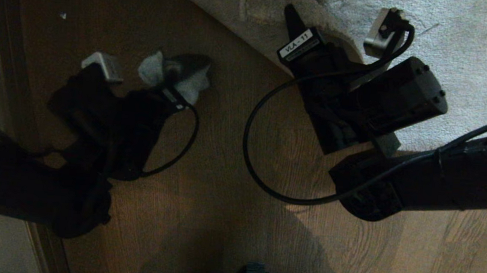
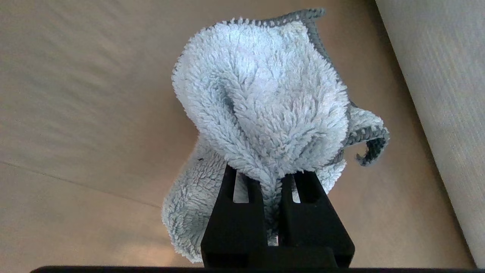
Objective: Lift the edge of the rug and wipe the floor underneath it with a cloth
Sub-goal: Wipe the floor under the carpet with a rag
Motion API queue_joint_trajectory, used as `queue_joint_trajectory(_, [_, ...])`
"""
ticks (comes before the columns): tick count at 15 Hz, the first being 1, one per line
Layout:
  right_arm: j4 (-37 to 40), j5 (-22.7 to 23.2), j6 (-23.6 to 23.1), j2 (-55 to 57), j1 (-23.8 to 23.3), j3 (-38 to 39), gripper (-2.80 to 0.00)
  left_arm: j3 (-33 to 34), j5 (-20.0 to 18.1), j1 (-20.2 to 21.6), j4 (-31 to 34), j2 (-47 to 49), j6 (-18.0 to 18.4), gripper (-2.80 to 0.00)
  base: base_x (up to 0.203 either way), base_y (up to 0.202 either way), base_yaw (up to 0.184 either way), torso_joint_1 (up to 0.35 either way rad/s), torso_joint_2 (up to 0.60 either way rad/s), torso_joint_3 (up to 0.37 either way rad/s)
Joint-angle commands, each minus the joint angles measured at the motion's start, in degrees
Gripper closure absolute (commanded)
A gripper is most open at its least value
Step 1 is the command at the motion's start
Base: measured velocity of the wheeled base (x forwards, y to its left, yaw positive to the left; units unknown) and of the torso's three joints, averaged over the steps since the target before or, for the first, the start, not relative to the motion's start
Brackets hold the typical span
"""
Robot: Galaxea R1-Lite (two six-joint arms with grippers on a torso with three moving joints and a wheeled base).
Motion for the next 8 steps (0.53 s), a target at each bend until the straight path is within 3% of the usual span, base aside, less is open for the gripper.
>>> queue_joint_trajectory(1, [-2.77,-0.07,0.15,-0.05,0.04,0.09,0.0,2.58,0.22,2.94,-0.42,-5.27,-0.17,0.0,0.0,0.0,0.0,0.0,0.0,0.0])
queue_joint_trajectory(5, [-2.77,-0.07,0.13,-0.31,0.04,0.09,0.0,15.27,0.01,2.14,-0.41,-11.41,-0.1,0.0,0.0,0.0,0.0,0.0,0.0,0.0])
queue_joint_trajectory(8, [-2.77,-0.07,0.13,-0.58,0.04,0.09,0.0,26.51,-0.19,-6.84,-0.41,-15.07,-0.17,0.0,0.0,0.0,0.0,0.0,0.0,0.0])
